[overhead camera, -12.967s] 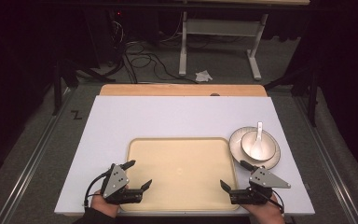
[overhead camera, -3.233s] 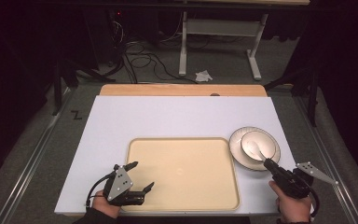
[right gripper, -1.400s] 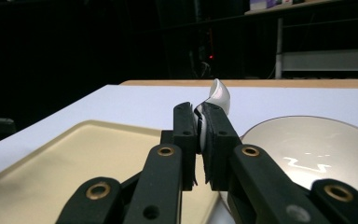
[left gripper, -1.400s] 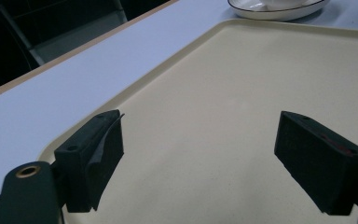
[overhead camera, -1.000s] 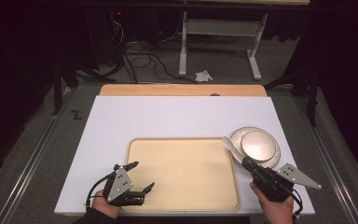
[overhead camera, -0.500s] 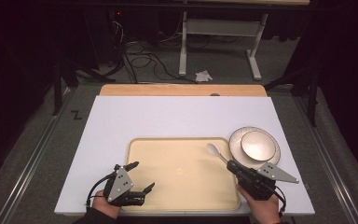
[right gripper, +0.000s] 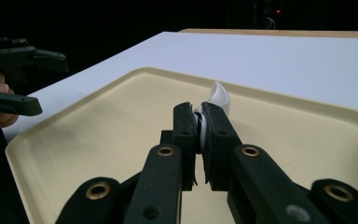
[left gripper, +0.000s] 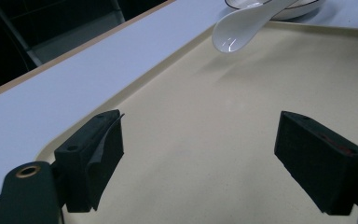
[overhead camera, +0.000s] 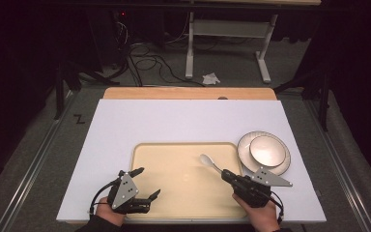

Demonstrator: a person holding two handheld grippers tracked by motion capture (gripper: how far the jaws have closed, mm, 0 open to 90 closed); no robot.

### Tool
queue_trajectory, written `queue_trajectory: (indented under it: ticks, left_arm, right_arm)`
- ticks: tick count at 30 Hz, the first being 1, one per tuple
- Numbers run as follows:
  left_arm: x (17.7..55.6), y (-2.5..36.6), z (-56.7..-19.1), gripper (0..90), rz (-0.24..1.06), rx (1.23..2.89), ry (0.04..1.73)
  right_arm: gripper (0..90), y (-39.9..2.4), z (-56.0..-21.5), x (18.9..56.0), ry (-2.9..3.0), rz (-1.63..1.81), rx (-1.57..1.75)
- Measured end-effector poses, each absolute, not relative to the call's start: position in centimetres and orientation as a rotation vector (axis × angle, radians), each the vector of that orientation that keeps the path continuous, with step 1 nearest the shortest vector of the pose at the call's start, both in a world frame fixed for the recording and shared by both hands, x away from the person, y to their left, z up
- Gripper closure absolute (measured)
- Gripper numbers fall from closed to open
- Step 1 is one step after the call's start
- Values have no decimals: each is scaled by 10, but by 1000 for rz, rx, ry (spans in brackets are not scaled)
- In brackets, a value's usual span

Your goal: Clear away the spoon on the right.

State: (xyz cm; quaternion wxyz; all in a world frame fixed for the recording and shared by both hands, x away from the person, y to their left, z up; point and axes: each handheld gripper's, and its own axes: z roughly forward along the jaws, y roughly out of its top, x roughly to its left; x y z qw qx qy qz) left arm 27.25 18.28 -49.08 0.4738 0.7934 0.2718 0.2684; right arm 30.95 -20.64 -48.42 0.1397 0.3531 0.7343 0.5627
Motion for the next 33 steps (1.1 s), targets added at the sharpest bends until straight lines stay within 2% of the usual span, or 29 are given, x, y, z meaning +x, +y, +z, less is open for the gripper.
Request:
queue_trajectory:
  ticks: [28,31,33]
  left_arm:
    - [272,184,-490,160,653,1941,666]
    - [272,184,-490,160,653,1941,665]
    - [272,184,-490,160,653,1941,664]
  right_arm:
    - [855,-213,-499,316,2196,1565,1085]
    - [695,-213,-499,316,2180,1549,1081]
    - [658,-216,-498,317,2155,1556,1090]
